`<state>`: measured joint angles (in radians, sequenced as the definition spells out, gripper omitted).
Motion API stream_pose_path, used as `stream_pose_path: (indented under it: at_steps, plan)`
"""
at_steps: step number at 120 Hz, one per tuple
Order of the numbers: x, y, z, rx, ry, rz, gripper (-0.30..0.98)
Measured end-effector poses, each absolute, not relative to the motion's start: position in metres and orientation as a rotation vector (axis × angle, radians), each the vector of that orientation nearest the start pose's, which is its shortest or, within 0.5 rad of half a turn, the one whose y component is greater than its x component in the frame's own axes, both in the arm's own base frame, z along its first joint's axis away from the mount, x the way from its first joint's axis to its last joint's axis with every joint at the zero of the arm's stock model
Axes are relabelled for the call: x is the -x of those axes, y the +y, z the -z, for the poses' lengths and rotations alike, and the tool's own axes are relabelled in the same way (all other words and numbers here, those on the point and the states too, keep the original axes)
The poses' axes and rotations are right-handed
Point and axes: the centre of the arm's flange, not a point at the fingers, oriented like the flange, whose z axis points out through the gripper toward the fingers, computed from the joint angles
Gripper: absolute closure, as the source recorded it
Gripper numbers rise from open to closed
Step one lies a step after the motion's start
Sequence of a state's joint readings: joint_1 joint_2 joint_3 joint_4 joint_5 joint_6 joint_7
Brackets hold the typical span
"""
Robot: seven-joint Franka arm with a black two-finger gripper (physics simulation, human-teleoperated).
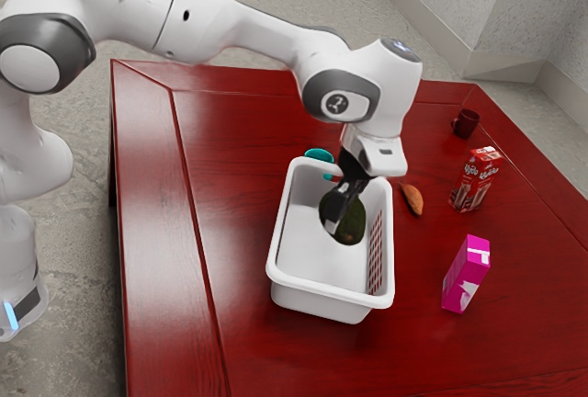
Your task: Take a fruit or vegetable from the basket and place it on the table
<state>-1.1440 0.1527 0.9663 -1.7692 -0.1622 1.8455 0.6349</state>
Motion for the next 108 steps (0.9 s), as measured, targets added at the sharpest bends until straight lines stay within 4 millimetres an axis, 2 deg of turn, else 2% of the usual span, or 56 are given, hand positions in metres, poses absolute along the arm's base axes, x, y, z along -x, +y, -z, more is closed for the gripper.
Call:
stream_pose_path:
  at_steps: [18, 40, 58, 65, 76, 85, 100, 108]
  plan:
    - [-0.572, -0.141, -0.520, 2.929, 1.204, 0.003, 0.12]
    - [-0.574, -0.143, -0.556, 2.894, 1.214, 0.049, 0.11]
    - [-0.578, -0.141, -0.592, 2.862, 1.203, 0.127, 0.12]
    - [-0.580, -0.135, -0.613, 2.851, 1.183, 0.180, 0.12]
    - [-0.584, -0.122, -0.641, 2.841, 1.132, 0.262, 0.11]
    - [-0.587, -0.108, -0.654, 2.838, 1.083, 0.318, 0.11]
    - [-0.593, -0.060, -0.680, 2.842, 0.943, 0.410, 0.11]
    - [-0.594, -0.038, -0.687, 2.845, 0.883, 0.433, 0.10]
